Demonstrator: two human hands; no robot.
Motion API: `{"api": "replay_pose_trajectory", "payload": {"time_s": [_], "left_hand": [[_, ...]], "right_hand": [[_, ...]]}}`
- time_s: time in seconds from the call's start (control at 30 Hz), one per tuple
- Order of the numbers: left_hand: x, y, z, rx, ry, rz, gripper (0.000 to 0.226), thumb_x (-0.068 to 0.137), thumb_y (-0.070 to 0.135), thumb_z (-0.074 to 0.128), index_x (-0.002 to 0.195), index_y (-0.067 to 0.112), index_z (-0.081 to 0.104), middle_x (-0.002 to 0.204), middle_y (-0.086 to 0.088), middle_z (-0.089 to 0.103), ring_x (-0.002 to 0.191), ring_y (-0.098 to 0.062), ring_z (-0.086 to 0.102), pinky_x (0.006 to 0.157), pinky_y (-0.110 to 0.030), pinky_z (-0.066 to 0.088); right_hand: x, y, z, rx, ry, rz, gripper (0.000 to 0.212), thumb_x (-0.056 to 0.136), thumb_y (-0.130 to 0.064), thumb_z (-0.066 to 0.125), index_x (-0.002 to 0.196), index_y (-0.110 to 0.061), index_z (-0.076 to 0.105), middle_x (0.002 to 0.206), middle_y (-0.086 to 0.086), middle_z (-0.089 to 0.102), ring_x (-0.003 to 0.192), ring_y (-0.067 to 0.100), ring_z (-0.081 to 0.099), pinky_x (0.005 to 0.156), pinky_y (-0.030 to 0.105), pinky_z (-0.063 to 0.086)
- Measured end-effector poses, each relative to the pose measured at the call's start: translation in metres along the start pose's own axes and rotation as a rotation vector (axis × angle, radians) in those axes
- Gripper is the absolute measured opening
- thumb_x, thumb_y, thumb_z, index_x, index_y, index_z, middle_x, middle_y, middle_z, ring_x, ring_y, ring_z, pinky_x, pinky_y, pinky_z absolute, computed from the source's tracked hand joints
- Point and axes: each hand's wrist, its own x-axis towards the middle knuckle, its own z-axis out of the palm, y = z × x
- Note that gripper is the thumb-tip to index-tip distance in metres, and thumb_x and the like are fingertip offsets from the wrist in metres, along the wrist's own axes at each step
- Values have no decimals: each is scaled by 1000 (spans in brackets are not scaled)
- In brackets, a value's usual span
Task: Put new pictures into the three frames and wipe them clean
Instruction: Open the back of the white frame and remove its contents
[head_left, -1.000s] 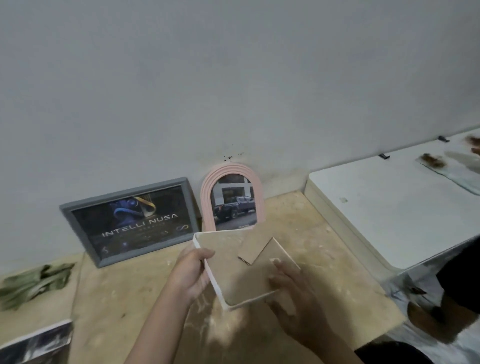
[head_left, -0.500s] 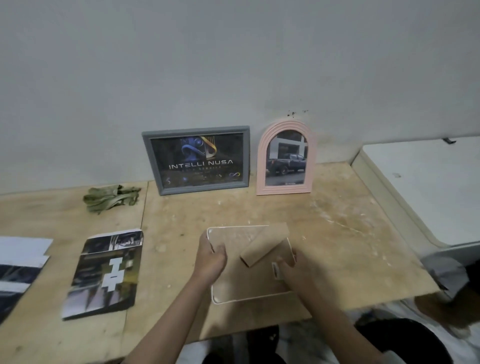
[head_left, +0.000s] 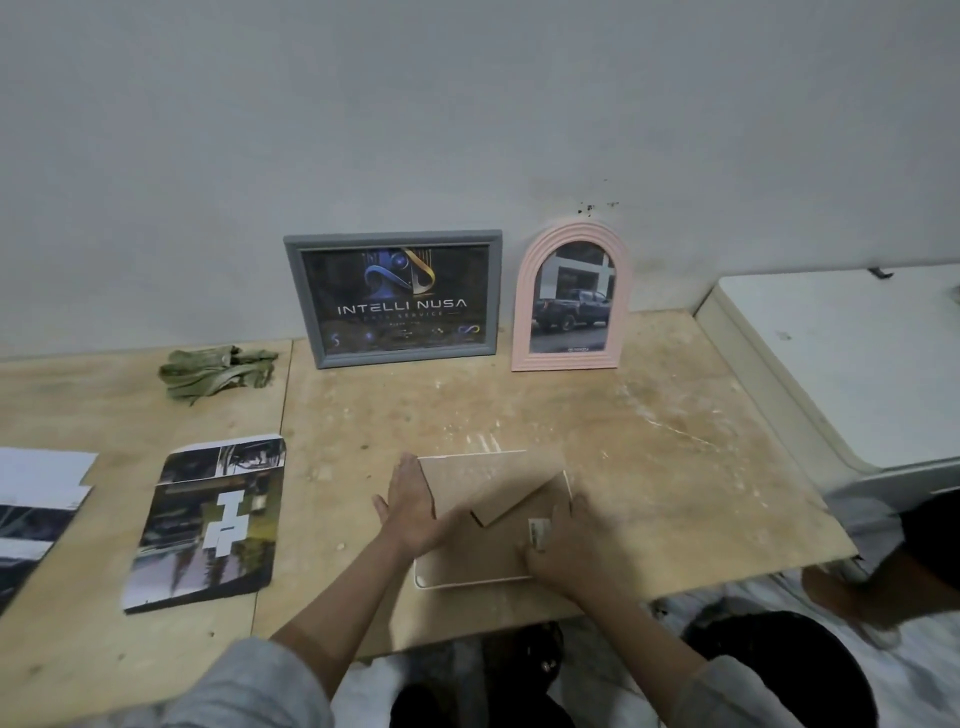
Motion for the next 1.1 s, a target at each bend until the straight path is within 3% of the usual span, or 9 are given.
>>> {"api": "replay_pose_trajectory", "payload": {"time_s": [0.07,0.13,0.27,0.33,0.4,0.57,0.77,0.97,1.1], "left_hand": [[-15,1,-4,21,-23,2,127,64,67,71,152,12,-4,161,-2,-3,148,-21,-2,115,-57,-3],[-33,-1,-7,67,-38,12,140,54,67,76,151,13,-10,160,-3,-1,148,-24,-1,116,-57,-2],[-58,-10,-4,217,-168,-66,150,52,70,76,148,8,-20,158,-7,-23,146,-25,-21,113,-60,-6],[-65,-13,1,245,-212,-84,145,58,70,73,147,7,-23,155,-9,-31,143,-26,-27,112,-61,-7],[-70,-14,4,242,-206,-95,135,67,65,69,148,7,-22,154,-9,-34,142,-26,-29,111,-62,-8],[-72,-13,9,222,-162,-90,118,77,56,64,150,10,-16,154,-8,-34,143,-25,-29,110,-61,-9],[-73,-12,10,205,-145,-97,117,78,51,65,150,14,-19,153,-5,-35,143,-23,-29,111,-59,-14],[-75,-10,12,209,-90,-106,120,73,50,68,150,12,-17,156,-4,-29,145,-21,-24,110,-60,-14],[-77,-11,17,173,-38,-104,116,71,46,68,152,14,-9,158,-2,-23,146,-18,-20,110,-60,-14]], "right_hand": [[2,-12,-3,-57,116,-137,80,81,-35,44,147,2,15,154,24,9,144,35,9,116,42,13],[17,-29,-1,-120,158,-305,72,78,-30,45,141,3,33,148,24,30,138,37,30,111,48,25],[50,-75,7,-263,-53,-576,63,68,-22,54,125,5,52,120,26,58,101,43,61,87,47,52],[60,-91,14,-434,-132,-672,61,68,-23,59,124,1,51,113,22,60,91,41,62,80,44,53],[61,-108,15,-601,-151,-746,58,80,-29,58,131,-6,43,124,15,50,107,36,51,90,43,42],[68,-129,18,-730,-143,-672,52,85,-44,56,125,-13,44,128,9,37,116,28,38,92,42,36],[78,-139,17,-838,-174,-641,67,78,-56,60,129,-17,40,131,9,33,121,30,33,95,46,34],[86,-157,14,-795,-275,-605,73,73,-48,72,129,-15,39,130,9,40,120,30,39,94,40,40],[88,-169,17,-821,-324,-549,73,71,-42,76,127,-13,40,127,8,44,120,30,42,94,46,47]]}}
